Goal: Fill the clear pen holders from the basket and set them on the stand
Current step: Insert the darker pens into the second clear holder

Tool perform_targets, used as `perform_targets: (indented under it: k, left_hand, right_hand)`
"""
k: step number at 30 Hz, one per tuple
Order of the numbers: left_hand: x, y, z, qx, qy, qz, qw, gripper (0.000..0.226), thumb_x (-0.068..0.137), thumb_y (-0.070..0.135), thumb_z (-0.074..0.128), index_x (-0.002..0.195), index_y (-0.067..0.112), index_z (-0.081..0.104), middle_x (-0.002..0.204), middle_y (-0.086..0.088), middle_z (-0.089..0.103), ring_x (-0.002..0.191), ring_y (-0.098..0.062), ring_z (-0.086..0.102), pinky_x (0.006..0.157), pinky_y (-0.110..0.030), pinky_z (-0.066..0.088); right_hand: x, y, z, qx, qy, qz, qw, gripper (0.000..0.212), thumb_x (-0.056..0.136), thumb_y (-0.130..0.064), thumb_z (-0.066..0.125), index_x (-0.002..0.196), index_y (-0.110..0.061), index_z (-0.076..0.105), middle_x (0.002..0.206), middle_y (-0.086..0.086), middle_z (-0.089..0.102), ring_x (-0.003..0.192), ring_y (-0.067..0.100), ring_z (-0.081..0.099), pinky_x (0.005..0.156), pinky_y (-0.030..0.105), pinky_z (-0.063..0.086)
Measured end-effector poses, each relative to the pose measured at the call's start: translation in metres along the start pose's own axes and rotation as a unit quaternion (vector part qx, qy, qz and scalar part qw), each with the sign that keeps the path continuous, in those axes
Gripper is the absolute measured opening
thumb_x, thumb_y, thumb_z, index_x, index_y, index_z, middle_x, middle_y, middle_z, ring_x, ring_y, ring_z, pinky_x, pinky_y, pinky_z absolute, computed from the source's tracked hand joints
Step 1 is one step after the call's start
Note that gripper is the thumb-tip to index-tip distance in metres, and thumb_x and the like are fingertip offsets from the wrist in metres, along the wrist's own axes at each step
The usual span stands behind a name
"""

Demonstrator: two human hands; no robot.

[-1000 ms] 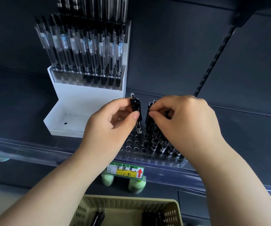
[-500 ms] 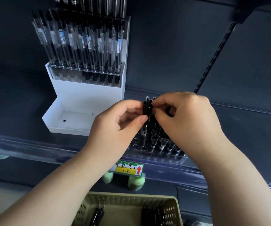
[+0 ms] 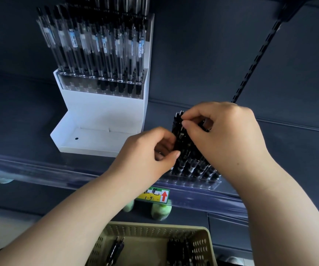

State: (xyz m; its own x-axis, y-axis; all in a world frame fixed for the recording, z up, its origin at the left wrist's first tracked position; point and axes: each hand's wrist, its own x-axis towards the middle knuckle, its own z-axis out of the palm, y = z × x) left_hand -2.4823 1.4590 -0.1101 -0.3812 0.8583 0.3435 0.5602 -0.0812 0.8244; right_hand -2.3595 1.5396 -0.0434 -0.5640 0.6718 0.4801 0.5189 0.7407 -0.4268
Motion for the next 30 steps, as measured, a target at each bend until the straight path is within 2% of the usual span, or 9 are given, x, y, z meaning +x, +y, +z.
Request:
perform_targets:
  k: [5,10,13,16,18,20,23,26,30]
  left_hand:
    - [0.001,-0.004,0.001,0.017,0.008,-0.003,1.000,0.026,0.076,0.022,0.073,0.077,0.039,0.055,0.075,0.013,0.065,0.071,0.000,0.061,0.066,-0.015,0.051]
    - [-0.004,-0.011,0.000,0.062,-0.001,-0.017,0.998,0.025,0.079,0.023,0.073,0.077,0.039,0.054,0.074,0.013,0.064,0.073,-0.001,0.058,0.069,-0.014,0.048]
    - [-0.016,-0.015,-0.002,0.102,-0.003,-0.011,0.995,0.010,0.082,0.022,0.068,0.089,0.027,0.062,0.080,0.012,0.062,0.076,-0.001,0.057,0.069,-0.014,0.048]
    - [-0.033,-0.014,-0.005,0.201,-0.001,0.046,0.978,0.015,0.084,0.019,0.065,0.099,0.018,0.066,0.090,0.006,0.065,0.083,-0.010,0.060,0.072,-0.029,0.052]
    - [-0.045,-0.014,-0.005,0.268,-0.011,0.103,0.958,0.016,0.083,0.017,0.066,0.099,0.016,0.067,0.092,0.002,0.066,0.086,-0.018,0.062,0.069,-0.034,0.054]
    - [-0.061,-0.016,-0.004,0.290,-0.039,0.116,0.949,0.017,0.084,0.017,0.064,0.101,0.016,0.067,0.096,0.003,0.066,0.091,-0.019,0.061,0.072,-0.035,0.053]
    - [-0.090,-0.031,0.003,0.301,-0.111,0.026,0.947,0.024,0.091,0.025,0.053,0.114,0.021,0.060,0.111,0.006,0.060,0.103,-0.016,0.054,0.081,-0.034,0.049]
    - [-0.118,-0.046,0.011,0.314,-0.174,-0.082,0.930,0.027,0.094,0.025,0.047,0.120,0.024,0.055,0.119,0.006,0.054,0.110,-0.018,0.051,0.086,-0.034,0.047]
    - [-0.154,-0.067,0.027,0.346,-0.247,-0.178,0.887,0.033,0.093,0.016,0.043,0.124,0.020,0.054,0.130,0.000,0.049,0.120,-0.022,0.049,0.096,-0.031,0.042]
  right_hand:
    - [-0.003,0.000,-0.002,-0.016,0.011,-0.017,1.000,0.011,0.080,-0.023,0.067,0.086,-0.031,0.071,0.073,-0.016,0.060,0.075,0.010,0.052,0.067,0.029,0.049]
    - [-0.018,-0.002,-0.005,-0.037,0.041,-0.066,0.996,0.007,0.079,-0.018,0.068,0.082,-0.023,0.072,0.075,-0.008,0.068,0.079,0.019,0.059,0.064,0.035,0.052]
    - [-0.039,-0.001,-0.004,-0.040,0.065,-0.101,0.992,0.007,0.079,-0.016,0.067,0.082,-0.019,0.073,0.077,-0.005,0.069,0.077,0.022,0.061,0.060,0.036,0.053]
    - [-0.067,-0.001,0.000,-0.045,0.059,-0.116,0.990,0.007,0.078,-0.017,0.066,0.081,-0.017,0.073,0.076,-0.004,0.069,0.074,0.022,0.062,0.054,0.036,0.053]
    - [-0.085,0.001,0.006,-0.048,0.034,-0.105,0.993,0.005,0.078,-0.016,0.068,0.079,-0.018,0.072,0.074,-0.005,0.068,0.073,0.022,0.062,0.052,0.036,0.053]
    - [-0.103,0.004,0.013,-0.050,0.000,-0.081,0.995,0.006,0.076,-0.013,0.072,0.077,-0.019,0.072,0.074,-0.005,0.068,0.073,0.021,0.063,0.053,0.034,0.054]
    - [-0.133,0.015,0.027,-0.061,-0.101,0.005,0.993,0.007,0.081,-0.018,0.066,0.082,-0.023,0.072,0.082,-0.007,0.069,0.081,0.016,0.062,0.062,0.032,0.053]
    - [-0.158,0.026,0.042,-0.079,-0.208,0.104,0.969,0.014,0.086,-0.028,0.056,0.092,-0.030,0.069,0.095,-0.013,0.066,0.089,0.010,0.059,0.072,0.027,0.051]
    - [-0.185,0.030,0.059,-0.085,-0.295,0.191,0.932,0.016,0.085,-0.030,0.053,0.093,-0.032,0.066,0.096,-0.007,0.066,0.087,0.018,0.061,0.072,0.027,0.050]
